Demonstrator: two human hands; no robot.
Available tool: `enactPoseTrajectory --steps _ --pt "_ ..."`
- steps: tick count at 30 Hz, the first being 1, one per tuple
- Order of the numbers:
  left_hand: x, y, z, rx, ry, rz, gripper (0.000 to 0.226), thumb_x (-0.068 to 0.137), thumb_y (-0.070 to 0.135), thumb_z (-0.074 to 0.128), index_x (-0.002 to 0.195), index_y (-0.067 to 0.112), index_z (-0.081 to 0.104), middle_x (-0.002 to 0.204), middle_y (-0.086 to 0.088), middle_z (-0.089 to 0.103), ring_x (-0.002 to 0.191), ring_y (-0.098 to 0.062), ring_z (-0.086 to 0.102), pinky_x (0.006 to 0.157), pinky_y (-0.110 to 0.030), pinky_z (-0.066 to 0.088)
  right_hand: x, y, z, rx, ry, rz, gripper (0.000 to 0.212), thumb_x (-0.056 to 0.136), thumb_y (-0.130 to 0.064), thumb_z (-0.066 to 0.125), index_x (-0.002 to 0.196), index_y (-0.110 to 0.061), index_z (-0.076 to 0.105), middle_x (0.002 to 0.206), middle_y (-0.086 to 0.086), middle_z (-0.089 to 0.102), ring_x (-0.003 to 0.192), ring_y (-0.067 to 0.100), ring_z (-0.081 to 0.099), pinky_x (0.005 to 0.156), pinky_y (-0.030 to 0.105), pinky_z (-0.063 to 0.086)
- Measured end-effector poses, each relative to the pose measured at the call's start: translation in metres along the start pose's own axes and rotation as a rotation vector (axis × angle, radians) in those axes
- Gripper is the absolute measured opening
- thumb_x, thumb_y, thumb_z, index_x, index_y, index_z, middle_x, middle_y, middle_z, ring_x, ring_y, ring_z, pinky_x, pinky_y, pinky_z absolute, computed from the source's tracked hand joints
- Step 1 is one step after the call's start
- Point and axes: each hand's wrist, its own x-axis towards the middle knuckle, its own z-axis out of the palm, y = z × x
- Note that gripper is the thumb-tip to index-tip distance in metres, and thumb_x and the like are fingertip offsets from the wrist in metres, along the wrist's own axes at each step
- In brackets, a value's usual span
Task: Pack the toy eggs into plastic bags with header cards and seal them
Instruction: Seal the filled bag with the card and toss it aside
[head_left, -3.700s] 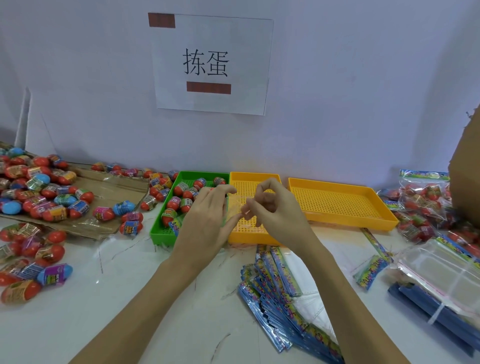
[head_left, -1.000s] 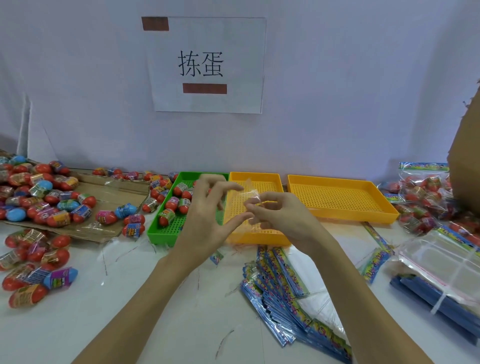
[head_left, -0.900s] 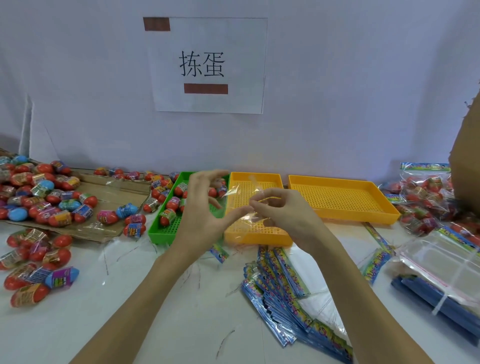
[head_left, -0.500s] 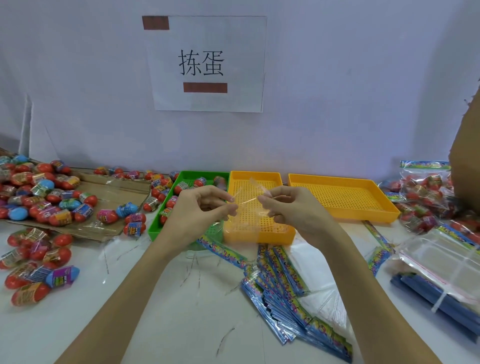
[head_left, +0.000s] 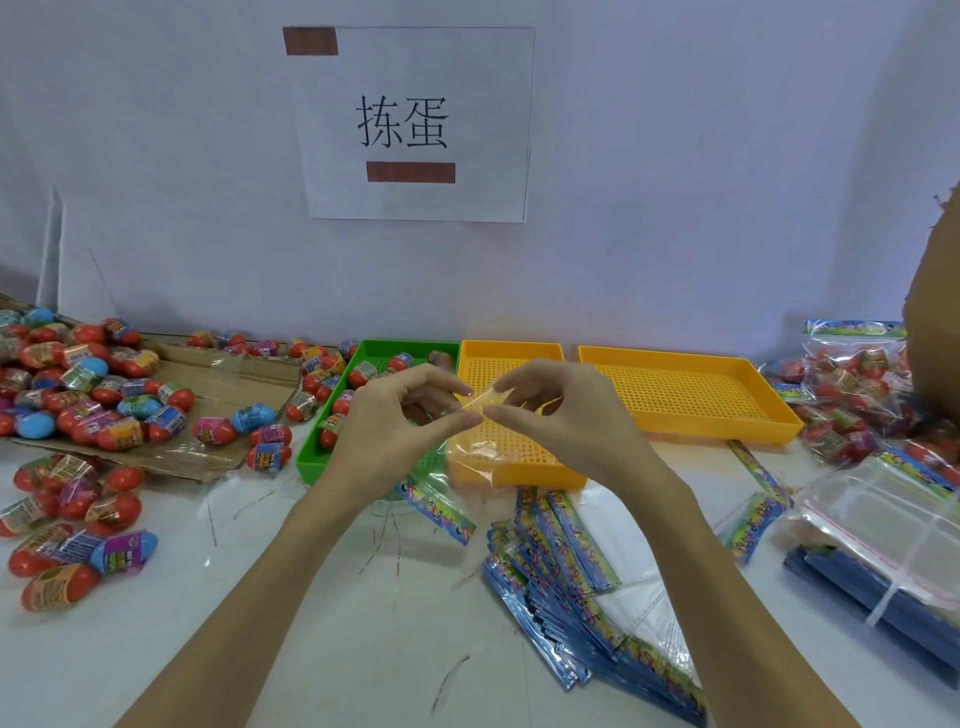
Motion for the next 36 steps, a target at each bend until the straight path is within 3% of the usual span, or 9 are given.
enactPoseTrajectory --steps 4,10,15,17,21,26,29,33,36 --pt "0.0 0.0 0.0 0.006 0.006 0.012 0.024 0.081 0.031 0.086 0.102 0.021 0.078 0.086 0.007 0.078 0.084 -0.013 0.075 0.08 -0.033 0.062 0.001 0.001 0.0 0.129 -0.035 0.08 0.026 0.083 -0.033 0.085 0.103 -0.018 0.076 0.086 -0.009 0.077 0.083 0.003 0.073 0.077 0.019 0.06" --pt "0.001 -0.003 0.002 -0.03 0.044 -0.043 0.029 0.079 0.037 0.084 0.103 0.021 0.077 0.089 0.005 0.079 0.085 -0.013 0.075 0.081 -0.033 0.063 -0.001 0.005 -0.007 0.375 -0.071 0.299 0.009 0.086 -0.02 0.083 0.092 -0.016 0.079 0.082 -0.002 0.079 0.078 0.012 0.075 0.068 0.019 0.057" --pt "0.002 -0.006 -0.004 -0.137 -0.182 -0.21 0.052 0.077 0.039 0.088 0.124 0.028 0.067 0.104 0.008 0.08 0.097 -0.009 0.075 0.082 -0.023 0.061 -0.001 0.004 -0.01 0.391 0.05 0.3 0.007 0.092 -0.016 0.077 0.094 -0.01 0.079 0.084 0.003 0.079 0.079 0.015 0.074 0.07 0.022 0.06" --pt "0.0 -0.007 -0.003 -0.107 -0.179 -0.22 0.04 0.08 0.036 0.086 0.117 0.029 0.07 0.094 0.005 0.081 0.092 -0.002 0.075 0.086 -0.013 0.053 0.0 0.003 -0.013 0.418 0.043 0.281 0.009 0.095 -0.017 0.074 0.097 -0.01 0.078 0.09 0.003 0.08 0.083 0.014 0.075 0.073 0.023 0.06" --pt "0.0 -0.007 -0.001 -0.1 -0.12 -0.205 0.025 0.085 0.031 0.084 0.107 0.025 0.075 0.087 0.003 0.081 0.078 -0.014 0.078 0.093 -0.024 0.048 -0.001 0.002 -0.019 0.474 -0.13 0.289 0.022 0.093 -0.032 0.075 0.105 -0.015 0.079 0.099 0.0 0.08 0.098 0.017 0.074 0.088 0.029 0.061" --pt "0.0 -0.008 -0.002 0.052 -0.164 -0.098 0.019 0.085 0.036 0.082 0.101 0.025 0.078 0.085 0.01 0.08 0.076 -0.01 0.077 0.085 -0.026 0.056 -0.001 0.003 -0.018 0.407 -0.151 0.303 0.025 0.083 -0.039 0.08 0.096 -0.017 0.083 0.089 0.0 0.08 0.084 0.014 0.076 0.075 0.023 0.06" --pt "0.002 -0.009 -0.003 0.062 -0.137 -0.085 0.022 0.08 0.048 0.079 0.095 0.032 0.08 0.09 0.015 0.077 0.082 -0.004 0.073 0.077 -0.014 0.055 -0.001 0.005 -0.024 0.483 -0.221 0.286 0.03 0.086 -0.035 0.077 0.099 -0.008 0.08 0.097 0.007 0.08 0.093 0.021 0.078 0.082 0.026 0.062" --pt "0.003 -0.014 -0.003 0.166 -0.192 -0.187 0.032 0.075 0.068 0.071 0.084 0.038 0.077 0.099 0.014 0.066 0.09 -0.002 0.064 0.076 -0.02 0.049 -0.002 0.004 -0.028 0.477 -0.338 0.304 0.042 0.08 -0.042 0.08 0.099 -0.004 0.078 0.108 0.01 0.078 0.108 0.021 0.073 0.099 0.036 0.058" --pt "0.002 -0.016 -0.002 0.292 -0.188 -0.217 0.057 0.074 0.075 0.062 0.074 0.019 0.067 0.093 0.013 0.059 0.078 0.004 0.057 0.074 -0.018 0.045 -0.003 0.002 -0.03 0.552 -0.279 0.321 0.044 0.081 -0.04 0.079 0.104 -0.002 0.077 0.111 0.012 0.077 0.112 0.022 0.072 0.1 0.037 0.057"
